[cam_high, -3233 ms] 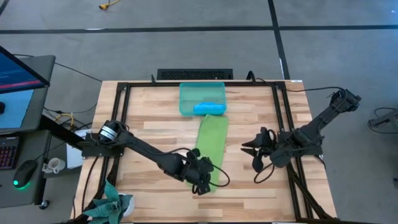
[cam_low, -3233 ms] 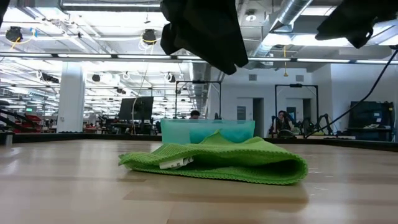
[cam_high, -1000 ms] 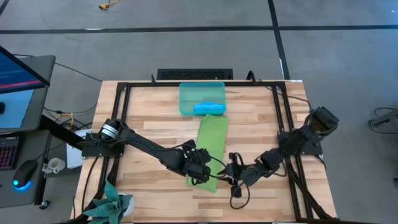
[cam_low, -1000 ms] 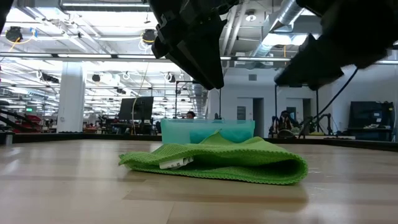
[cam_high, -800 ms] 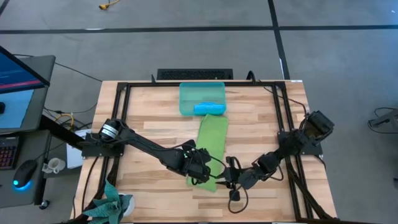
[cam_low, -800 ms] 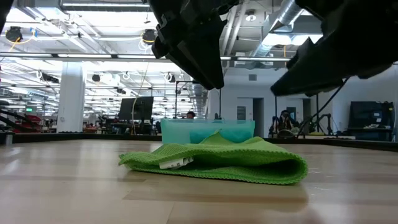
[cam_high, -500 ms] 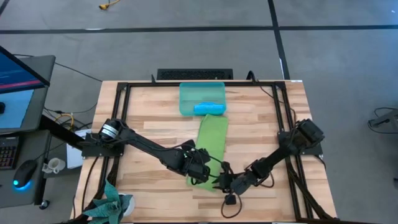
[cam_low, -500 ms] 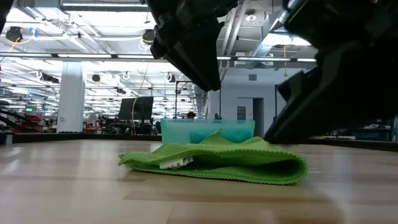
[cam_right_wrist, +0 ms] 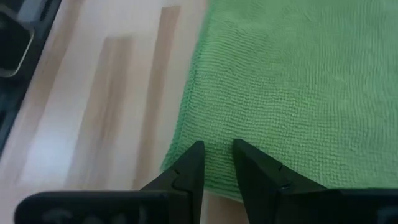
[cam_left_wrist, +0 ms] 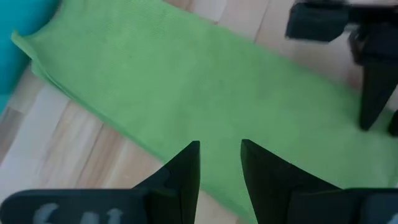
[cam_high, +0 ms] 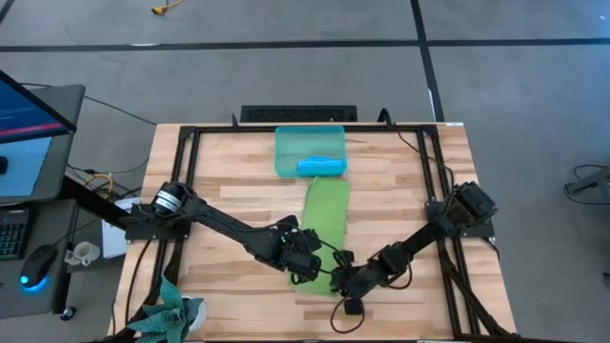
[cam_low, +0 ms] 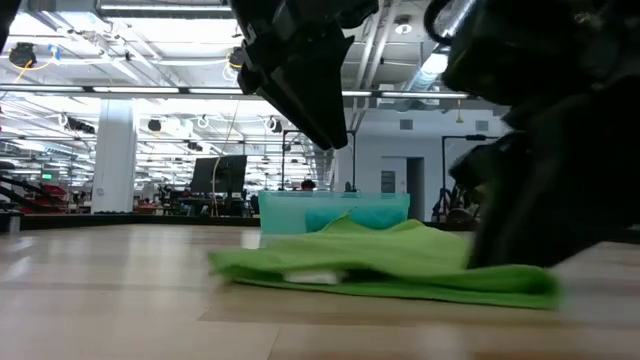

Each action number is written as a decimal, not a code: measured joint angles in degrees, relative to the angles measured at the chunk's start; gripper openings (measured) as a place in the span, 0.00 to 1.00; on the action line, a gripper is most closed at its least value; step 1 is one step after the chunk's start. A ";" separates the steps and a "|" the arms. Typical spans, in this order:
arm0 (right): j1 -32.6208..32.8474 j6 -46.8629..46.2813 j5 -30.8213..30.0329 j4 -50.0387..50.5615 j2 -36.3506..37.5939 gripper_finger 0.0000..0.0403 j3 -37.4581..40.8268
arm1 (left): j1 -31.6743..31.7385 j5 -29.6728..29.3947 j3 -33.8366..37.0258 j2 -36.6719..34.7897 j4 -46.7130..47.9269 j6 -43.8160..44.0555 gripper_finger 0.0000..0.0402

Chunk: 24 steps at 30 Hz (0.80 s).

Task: Roll microfiber towels into tight, uniform cylinder then place into a basket
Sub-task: Fold the green microfiber cloth

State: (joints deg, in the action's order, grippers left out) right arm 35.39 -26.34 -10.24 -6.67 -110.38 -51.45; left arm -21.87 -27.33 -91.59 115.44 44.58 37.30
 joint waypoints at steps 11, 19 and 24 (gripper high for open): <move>7.33 -5.38 2.18 17.36 10.22 0.28 0.51 | 0.00 0.13 0.00 0.00 -0.17 0.00 0.27; 12.34 -3.37 -9.18 16.53 14.12 0.28 0.44 | 0.00 0.17 0.00 0.00 -0.26 1.44 0.27; 13.30 -3.63 -10.92 20.57 19.56 0.28 0.44 | -0.07 0.04 0.00 0.00 -1.07 0.15 0.27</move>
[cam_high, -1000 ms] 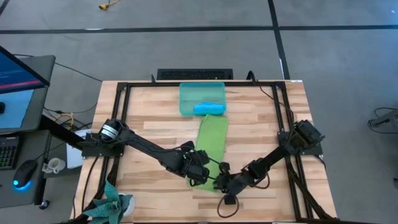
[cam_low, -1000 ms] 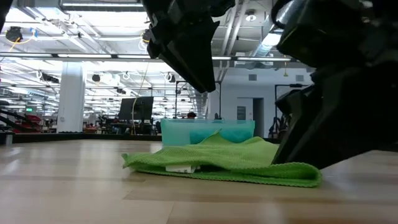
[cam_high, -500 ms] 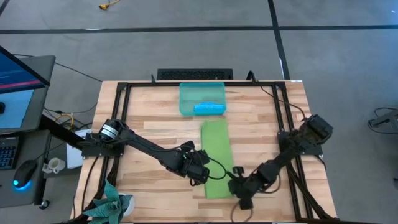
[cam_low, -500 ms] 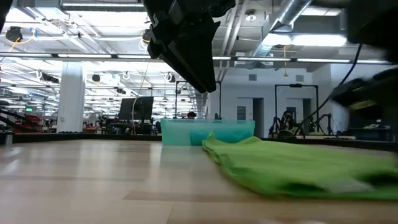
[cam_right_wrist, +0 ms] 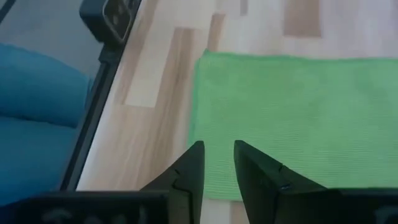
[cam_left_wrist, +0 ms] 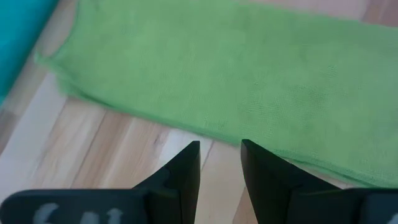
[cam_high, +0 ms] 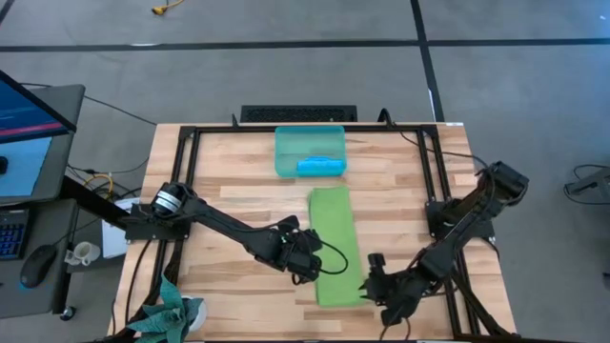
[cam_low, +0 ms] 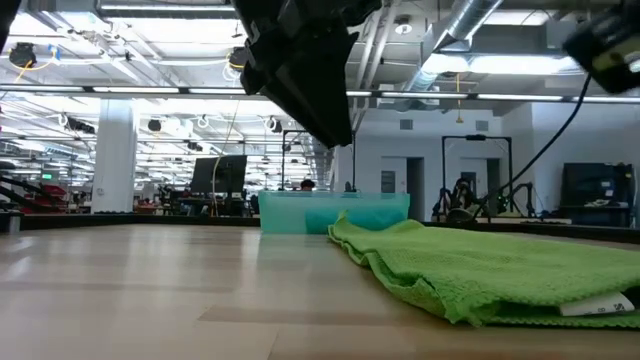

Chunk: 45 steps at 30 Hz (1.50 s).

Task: Roll microfiber towels into tight, uniform cylinder then place into a basket
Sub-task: Fold the green microfiber cloth

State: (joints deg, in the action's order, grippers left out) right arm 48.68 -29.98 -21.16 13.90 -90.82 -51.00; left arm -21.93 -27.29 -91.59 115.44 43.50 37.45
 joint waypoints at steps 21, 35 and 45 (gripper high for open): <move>19.22 3.09 -31.50 1.97 9.21 0.28 -0.13 | -12.17 -7.39 -1.07 0.04 -33.76 -39.76 0.27; 19.70 9.41 -31.22 6.51 8.97 0.28 -4.98 | -12.29 -6.65 -1.07 2.81 -26.85 -34.92 0.27; 18.03 1.83 -31.17 12.29 8.97 0.28 -4.98 | -11.74 -4.85 -0.31 4.79 -23.26 -31.04 0.27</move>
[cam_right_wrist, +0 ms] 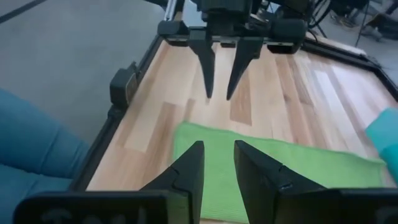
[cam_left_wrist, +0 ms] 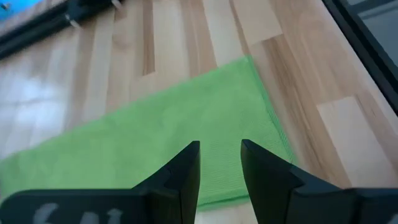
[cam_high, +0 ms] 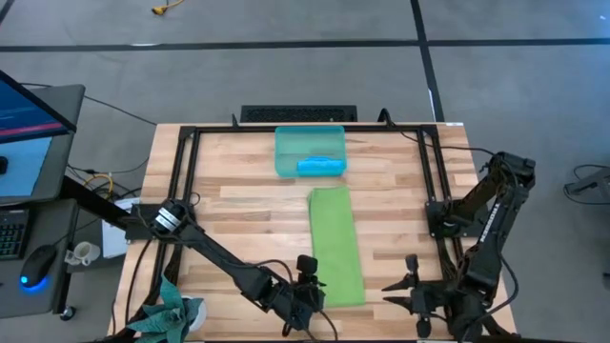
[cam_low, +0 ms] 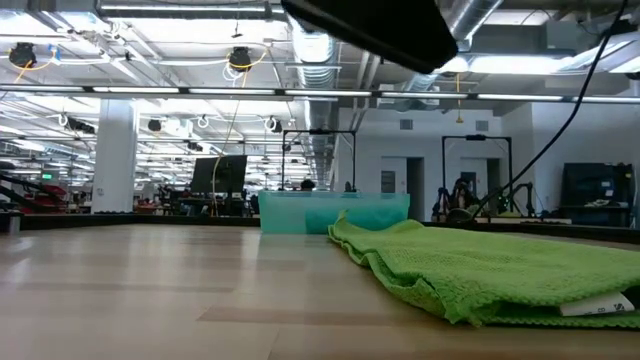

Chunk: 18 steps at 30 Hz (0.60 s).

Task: Roll microfiber towels into tight, uniform cylinder then place into a basket
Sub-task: Fold the green microfiber cloth

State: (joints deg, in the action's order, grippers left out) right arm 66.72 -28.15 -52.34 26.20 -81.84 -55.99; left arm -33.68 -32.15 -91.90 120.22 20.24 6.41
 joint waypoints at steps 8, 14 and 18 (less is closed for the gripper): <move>-3.25 -3.97 10.53 0.39 0.00 0.28 0.00 | 1.78 6.81 1.56 -0.04 -0.39 4.73 0.27; -5.42 -6.36 16.50 0.38 0.00 0.29 0.00 | 3.15 9.08 3.44 -0.09 -0.54 7.85 0.29; -5.22 -8.45 17.46 0.39 0.00 0.33 0.00 | 3.68 9.25 4.58 -0.09 -2.04 9.02 0.34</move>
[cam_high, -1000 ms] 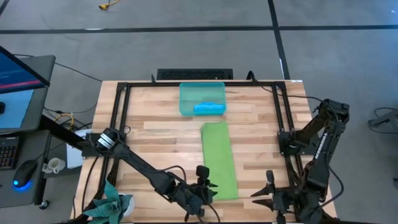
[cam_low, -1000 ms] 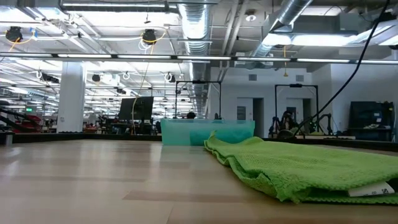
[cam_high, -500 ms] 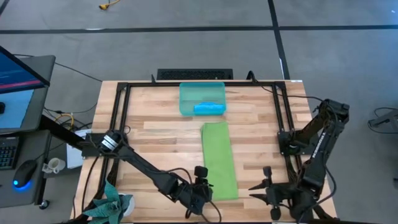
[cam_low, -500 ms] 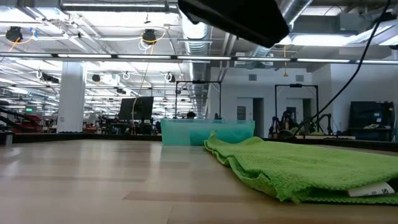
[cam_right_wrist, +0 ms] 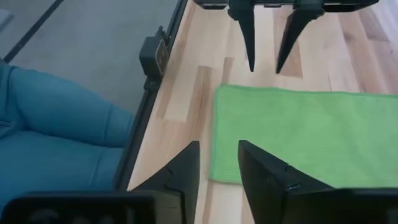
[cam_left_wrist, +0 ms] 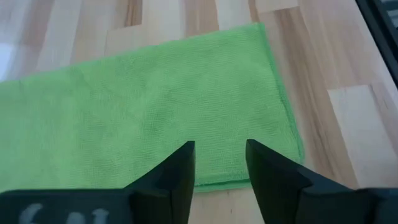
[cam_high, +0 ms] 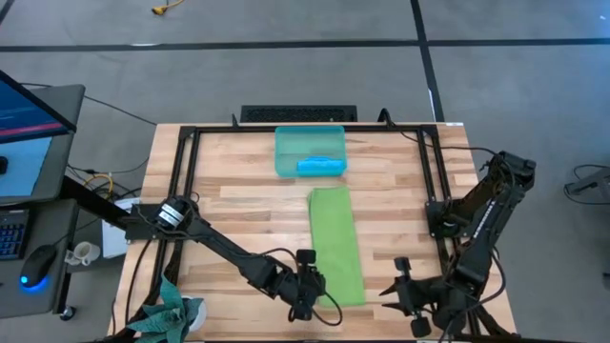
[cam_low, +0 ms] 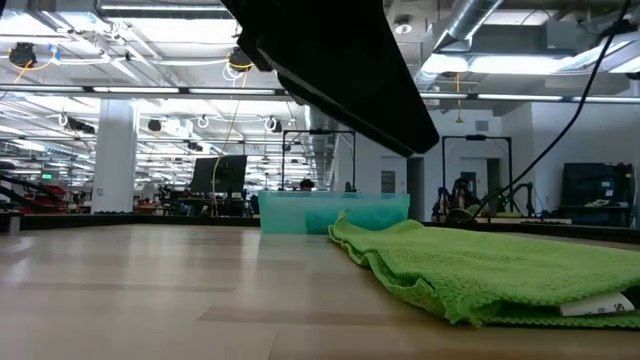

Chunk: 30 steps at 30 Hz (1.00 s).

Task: Roll microfiber towels into tight, uniform cylinder then place into a basket
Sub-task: Fold the green microfiber cloth

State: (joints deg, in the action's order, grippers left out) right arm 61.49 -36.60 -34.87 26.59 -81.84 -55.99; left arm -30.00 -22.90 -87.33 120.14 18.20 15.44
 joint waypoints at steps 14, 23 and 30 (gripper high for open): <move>1.52 -4.32 -3.78 2.00 -4.63 0.40 0.02 | -0.44 0.11 2.12 0.00 -5.45 -1.86 0.43; 0.33 0.91 -4.00 -3.53 -18.14 0.39 0.02 | -0.85 1.68 2.08 0.43 -6.96 -3.67 0.43; -2.06 1.09 -2.05 -5.63 -22.60 0.39 0.02 | -1.01 9.78 1.59 5.97 -8.44 -5.13 0.43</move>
State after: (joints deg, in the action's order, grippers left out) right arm 59.43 -35.51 -36.92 20.96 -104.44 -55.96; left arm -31.00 -13.12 -85.73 126.11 9.76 10.31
